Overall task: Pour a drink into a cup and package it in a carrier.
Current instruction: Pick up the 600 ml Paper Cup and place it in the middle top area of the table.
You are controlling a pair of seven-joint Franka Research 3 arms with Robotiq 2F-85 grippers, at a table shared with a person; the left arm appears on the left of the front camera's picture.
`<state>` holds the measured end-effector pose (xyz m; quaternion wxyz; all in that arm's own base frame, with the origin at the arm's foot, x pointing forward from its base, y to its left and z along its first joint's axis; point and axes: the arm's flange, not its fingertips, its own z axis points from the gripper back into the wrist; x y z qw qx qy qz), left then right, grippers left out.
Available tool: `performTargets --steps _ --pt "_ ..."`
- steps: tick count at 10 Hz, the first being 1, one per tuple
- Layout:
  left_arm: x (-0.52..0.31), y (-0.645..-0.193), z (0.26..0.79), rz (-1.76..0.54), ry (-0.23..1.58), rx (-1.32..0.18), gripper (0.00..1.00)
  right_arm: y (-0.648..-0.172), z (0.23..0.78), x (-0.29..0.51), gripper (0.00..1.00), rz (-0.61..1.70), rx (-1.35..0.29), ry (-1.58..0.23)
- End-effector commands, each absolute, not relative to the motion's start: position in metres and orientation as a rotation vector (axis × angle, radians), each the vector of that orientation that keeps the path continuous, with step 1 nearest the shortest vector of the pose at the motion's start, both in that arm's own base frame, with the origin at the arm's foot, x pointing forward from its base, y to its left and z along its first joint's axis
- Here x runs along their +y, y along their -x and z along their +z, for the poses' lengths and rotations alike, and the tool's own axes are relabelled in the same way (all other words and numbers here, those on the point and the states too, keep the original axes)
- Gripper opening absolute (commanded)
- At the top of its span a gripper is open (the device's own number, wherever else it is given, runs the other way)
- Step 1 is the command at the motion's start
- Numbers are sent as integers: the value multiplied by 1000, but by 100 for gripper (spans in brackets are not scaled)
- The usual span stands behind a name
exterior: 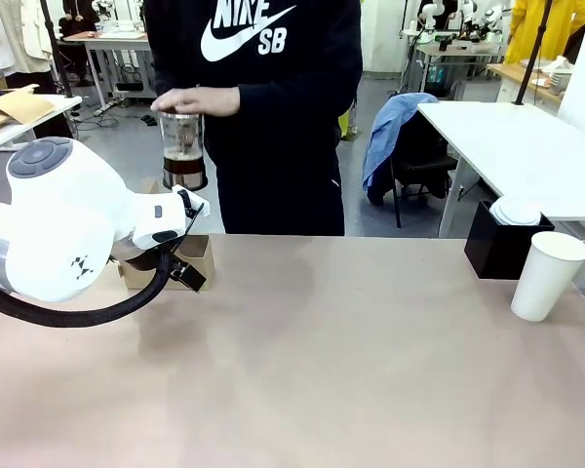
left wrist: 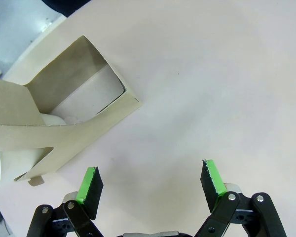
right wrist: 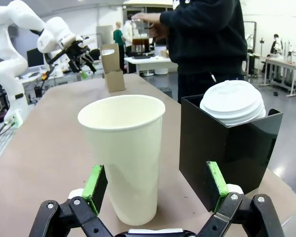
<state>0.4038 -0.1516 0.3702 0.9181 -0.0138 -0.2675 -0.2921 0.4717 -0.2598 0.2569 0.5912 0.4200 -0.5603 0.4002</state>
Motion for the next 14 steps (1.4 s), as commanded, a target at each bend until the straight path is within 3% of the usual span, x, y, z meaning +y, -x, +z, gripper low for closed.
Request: performTargets --steps 1,14 --pt "-151 -404 370 -601 29 -550 100 -478 248 -247 100 959 -1313 -947" --pt "-151 -404 370 -601 29 -550 100 -471 230 -206 100 1046 -1248 -1074"
